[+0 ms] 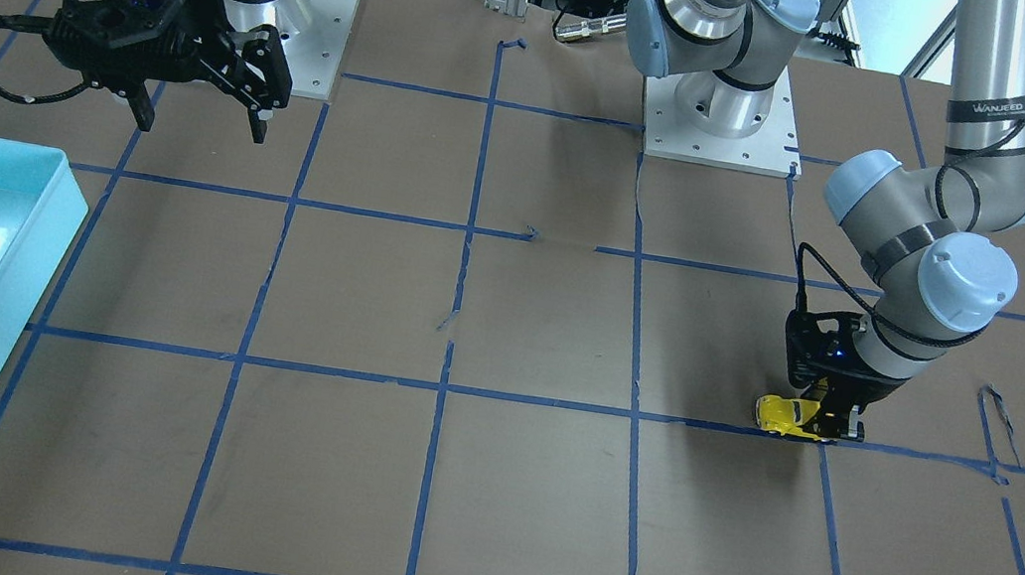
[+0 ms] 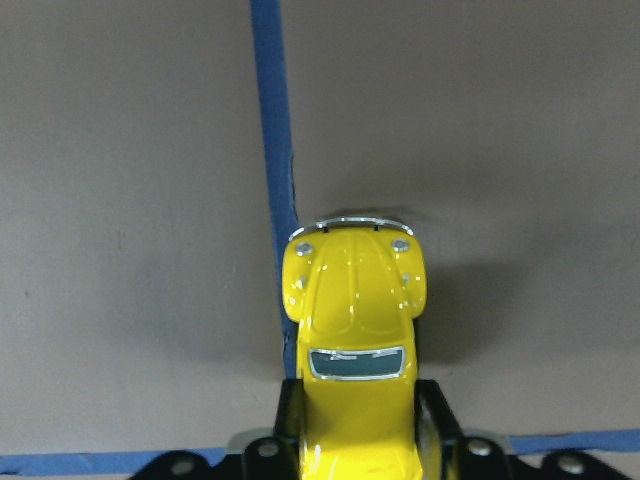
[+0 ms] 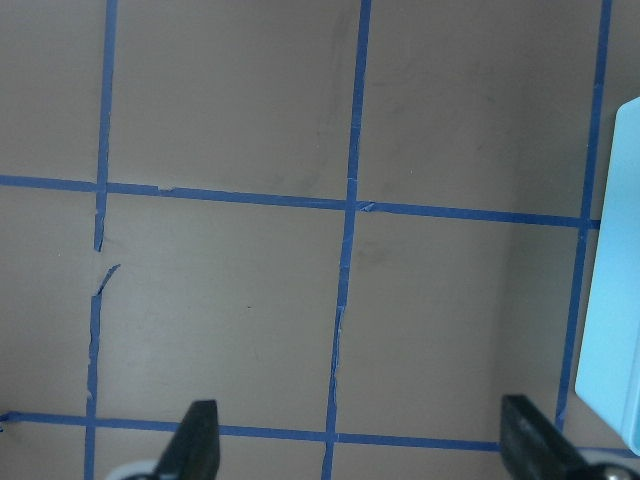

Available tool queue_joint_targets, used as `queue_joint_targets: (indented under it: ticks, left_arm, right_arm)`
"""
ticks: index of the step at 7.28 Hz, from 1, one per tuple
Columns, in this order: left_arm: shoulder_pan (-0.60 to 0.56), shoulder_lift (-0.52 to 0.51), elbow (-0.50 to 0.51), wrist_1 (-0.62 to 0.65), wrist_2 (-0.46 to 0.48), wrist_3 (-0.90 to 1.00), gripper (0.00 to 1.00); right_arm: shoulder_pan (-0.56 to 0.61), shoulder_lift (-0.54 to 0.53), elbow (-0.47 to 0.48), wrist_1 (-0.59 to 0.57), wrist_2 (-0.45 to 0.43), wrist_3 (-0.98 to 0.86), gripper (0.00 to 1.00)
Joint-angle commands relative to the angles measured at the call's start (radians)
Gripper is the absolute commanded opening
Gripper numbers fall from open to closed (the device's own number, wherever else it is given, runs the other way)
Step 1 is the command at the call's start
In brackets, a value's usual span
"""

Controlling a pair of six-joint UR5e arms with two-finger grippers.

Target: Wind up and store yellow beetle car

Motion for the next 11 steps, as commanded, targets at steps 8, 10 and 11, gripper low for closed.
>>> queue_joint_targets:
  ticks: [8,10,11]
  left_arm:
    - [0.071,-0.014,0.014,-0.003,-0.001,0.072,0.08]
    - [0.117,-0.026,0.014,-0.003,-0.001,0.109,0.08]
    - [0.127,-0.028,0.016,-0.002,-0.001,0.112,0.08]
  right_arm:
    - [0.0,0.0,0.0,0.009,-0.003,0.038,1.0]
    - [0.0,0.0,0.0,0.013,-0.004,0.037,1.0]
    - [0.0,0.0,0.0,0.015,-0.006,0.038,1.0]
